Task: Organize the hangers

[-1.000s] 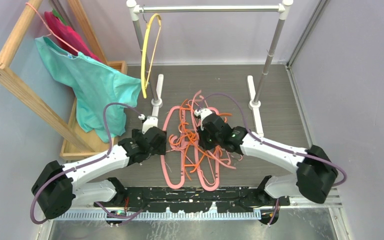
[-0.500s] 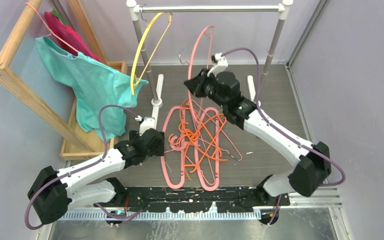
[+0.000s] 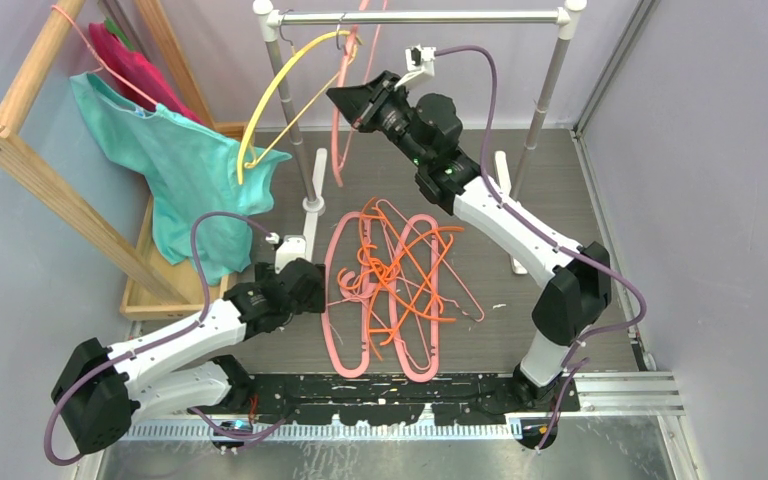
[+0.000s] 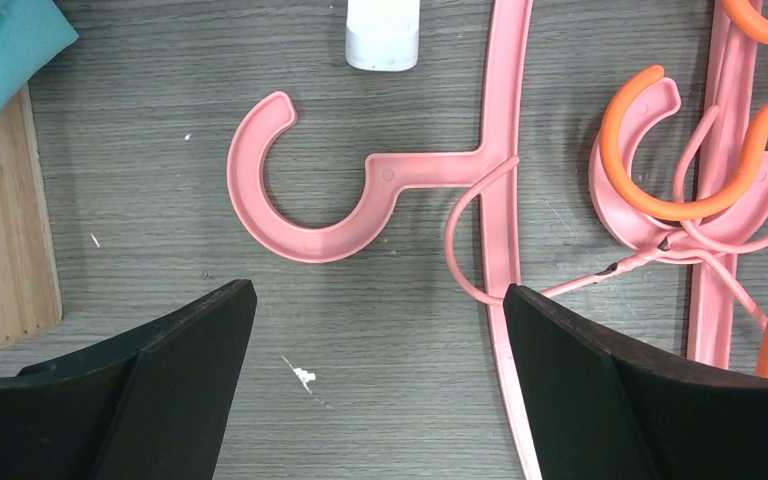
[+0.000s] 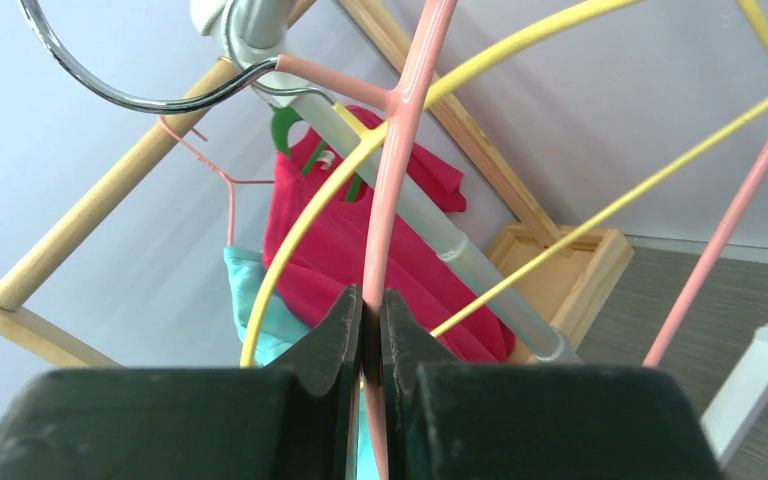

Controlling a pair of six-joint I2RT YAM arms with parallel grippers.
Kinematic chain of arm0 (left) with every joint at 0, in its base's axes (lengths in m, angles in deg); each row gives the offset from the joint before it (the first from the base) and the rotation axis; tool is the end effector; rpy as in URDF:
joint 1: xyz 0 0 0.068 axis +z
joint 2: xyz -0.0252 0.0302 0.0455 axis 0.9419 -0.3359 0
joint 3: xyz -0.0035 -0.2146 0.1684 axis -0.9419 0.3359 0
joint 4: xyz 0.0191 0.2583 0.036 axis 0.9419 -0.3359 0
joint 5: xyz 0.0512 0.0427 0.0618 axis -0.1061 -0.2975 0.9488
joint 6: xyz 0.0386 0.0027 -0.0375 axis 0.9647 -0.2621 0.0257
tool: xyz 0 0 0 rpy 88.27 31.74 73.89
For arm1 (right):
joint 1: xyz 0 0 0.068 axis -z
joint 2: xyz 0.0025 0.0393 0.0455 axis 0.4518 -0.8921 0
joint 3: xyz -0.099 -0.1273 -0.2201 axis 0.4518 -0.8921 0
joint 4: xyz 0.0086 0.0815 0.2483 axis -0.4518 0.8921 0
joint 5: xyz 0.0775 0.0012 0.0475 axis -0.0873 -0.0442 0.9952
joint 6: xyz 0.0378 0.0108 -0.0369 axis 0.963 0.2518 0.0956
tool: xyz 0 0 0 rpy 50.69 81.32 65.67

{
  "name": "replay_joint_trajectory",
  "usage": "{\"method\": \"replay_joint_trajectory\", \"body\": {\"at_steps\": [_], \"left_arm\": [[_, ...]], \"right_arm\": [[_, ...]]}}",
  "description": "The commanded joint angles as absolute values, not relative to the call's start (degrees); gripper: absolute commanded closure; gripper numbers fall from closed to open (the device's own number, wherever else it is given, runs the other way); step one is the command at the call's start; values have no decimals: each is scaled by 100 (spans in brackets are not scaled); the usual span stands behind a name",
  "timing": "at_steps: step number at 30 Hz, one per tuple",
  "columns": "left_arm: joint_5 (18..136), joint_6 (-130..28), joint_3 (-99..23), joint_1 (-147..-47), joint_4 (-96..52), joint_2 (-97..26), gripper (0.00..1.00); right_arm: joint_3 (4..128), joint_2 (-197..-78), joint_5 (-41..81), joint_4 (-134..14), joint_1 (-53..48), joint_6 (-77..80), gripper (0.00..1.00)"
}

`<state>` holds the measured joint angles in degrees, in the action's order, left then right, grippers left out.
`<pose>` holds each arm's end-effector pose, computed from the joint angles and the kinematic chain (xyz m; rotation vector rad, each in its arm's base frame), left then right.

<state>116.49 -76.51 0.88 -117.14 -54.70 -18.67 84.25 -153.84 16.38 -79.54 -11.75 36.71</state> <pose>0.1417 -0.1239 0.2021 0.0074 2.3576 0.0089 0.3168 0.2564 0.4496 -0.0236 1.4078 1.2404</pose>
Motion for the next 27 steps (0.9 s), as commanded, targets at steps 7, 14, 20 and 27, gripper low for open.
{"method": "replay_joint_trajectory", "body": {"at_steps": [7, 14, 20, 27], "left_arm": [[11834, -7628, 113, -11687, -5421, -1797, 2], [11858, -7665, 148, -11688, -5461, -1695, 2], [11858, -7715, 206, -11695, -5486, -1571, 2], [11855, -7744, 222, -11689, -5522, -1546, 2]], "right_arm": [[9692, -15831, 1768, -8120, -1346, 3584, 97], [10500, -16436, 1523, -7578, -1342, 3881, 97], [10545, -16582, 1250, -7368, -1342, 4094, 97], [10788, -16782, 1265, -7112, -1340, 4134, 91]]}}
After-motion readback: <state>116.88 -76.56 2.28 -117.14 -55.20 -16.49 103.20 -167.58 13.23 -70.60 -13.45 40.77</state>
